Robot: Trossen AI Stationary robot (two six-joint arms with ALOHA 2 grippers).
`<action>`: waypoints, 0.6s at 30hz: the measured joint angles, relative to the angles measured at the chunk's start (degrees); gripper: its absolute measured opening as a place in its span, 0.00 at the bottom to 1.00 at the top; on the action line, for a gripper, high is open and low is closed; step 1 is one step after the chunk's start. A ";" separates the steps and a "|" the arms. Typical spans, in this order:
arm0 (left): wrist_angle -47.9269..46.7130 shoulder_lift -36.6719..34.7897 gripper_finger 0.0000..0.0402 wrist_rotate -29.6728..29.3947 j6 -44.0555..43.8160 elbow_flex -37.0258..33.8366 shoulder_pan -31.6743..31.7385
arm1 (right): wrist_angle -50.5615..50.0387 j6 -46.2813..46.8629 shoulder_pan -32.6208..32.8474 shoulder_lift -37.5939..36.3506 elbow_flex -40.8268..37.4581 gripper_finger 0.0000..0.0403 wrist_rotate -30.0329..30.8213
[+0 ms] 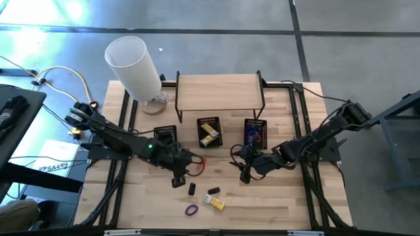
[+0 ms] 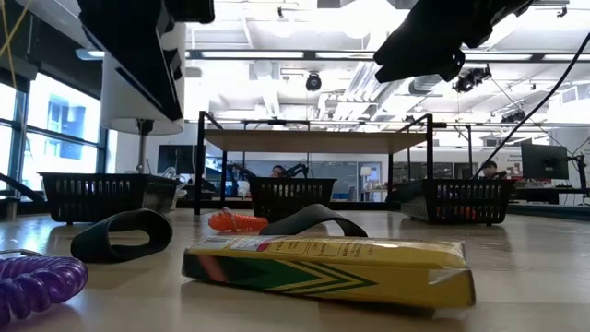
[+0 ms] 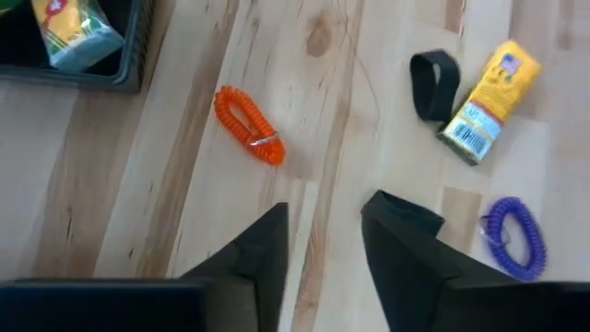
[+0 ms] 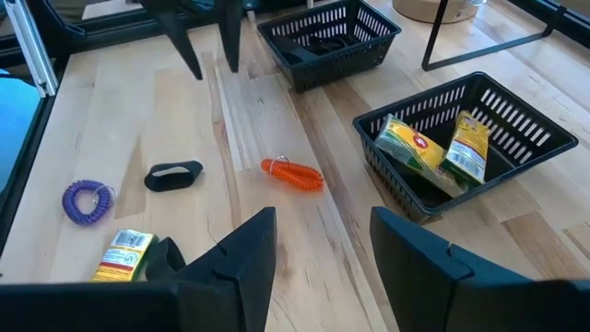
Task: Pick & Place Office Desk Supplies
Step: Put the orange spring keychain into the right black bin
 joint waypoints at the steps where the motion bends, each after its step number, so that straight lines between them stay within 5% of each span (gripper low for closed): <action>1: 0.19 0.55 0.36 0.01 0.47 0.00 0.19 | 0.01 0.01 0.00 0.00 0.00 0.41 0.00; 8: 5.88 5.07 0.55 -0.26 0.70 0.00 2.74 | -0.01 0.01 0.00 0.00 0.00 0.41 0.00; 18: 12.75 10.38 0.58 -4.59 4.94 0.00 3.77 | -0.06 0.01 0.00 0.00 0.00 0.41 -0.02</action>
